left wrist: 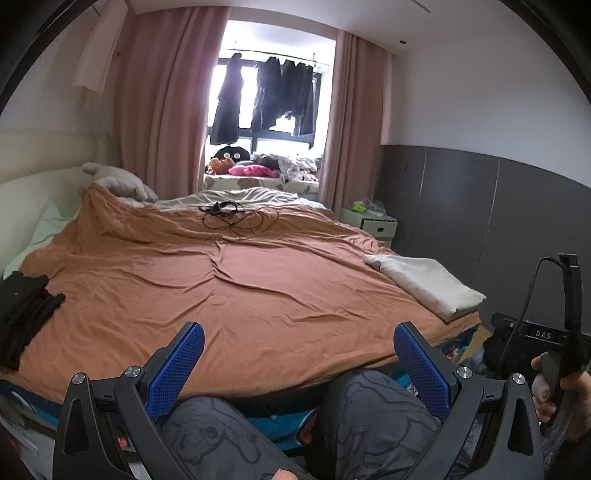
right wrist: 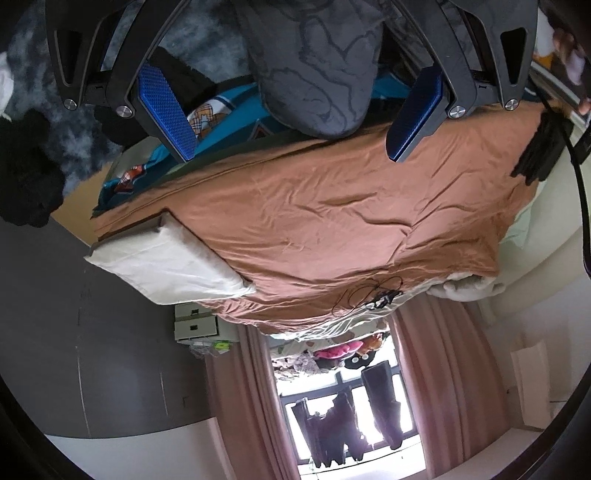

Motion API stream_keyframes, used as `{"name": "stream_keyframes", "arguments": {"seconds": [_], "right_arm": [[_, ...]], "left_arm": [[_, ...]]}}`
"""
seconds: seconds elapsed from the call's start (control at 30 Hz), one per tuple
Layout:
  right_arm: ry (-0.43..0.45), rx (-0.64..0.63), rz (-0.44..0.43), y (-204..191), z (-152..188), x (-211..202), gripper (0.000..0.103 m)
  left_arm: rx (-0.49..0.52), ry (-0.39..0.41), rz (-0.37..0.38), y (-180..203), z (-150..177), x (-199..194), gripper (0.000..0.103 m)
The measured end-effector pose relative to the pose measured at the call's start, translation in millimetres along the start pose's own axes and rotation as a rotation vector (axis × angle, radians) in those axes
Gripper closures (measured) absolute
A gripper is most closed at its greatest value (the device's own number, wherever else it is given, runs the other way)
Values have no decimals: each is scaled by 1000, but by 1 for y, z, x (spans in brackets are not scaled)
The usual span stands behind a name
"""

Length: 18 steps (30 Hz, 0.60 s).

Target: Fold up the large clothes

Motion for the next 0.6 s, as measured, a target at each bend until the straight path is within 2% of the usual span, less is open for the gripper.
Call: {"name": "stream_keyframes", "arguments": {"seconds": [0.2, 0.4, 0.6], "right_arm": [[10, -16, 18, -5, 2, -2, 0], [5, -4, -9, -6, 2, -3, 0], [6, 5, 1, -2, 3, -2, 0]], "left_arm": [[19, 2, -15, 5, -1, 1, 0], [23, 2, -9, 12, 1, 1, 0], [16, 14, -2, 14, -1, -2, 0]]}}
Point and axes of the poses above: each gripper's, at about its wrist camera, not at the fingertips, and x roughly the way its jaws point, y to its right, z to its underside, the point moved 1 cm from there along x, roughly the way its jaws point, and after that the axes turned 6 degrees about y, right-handed, at the moved point
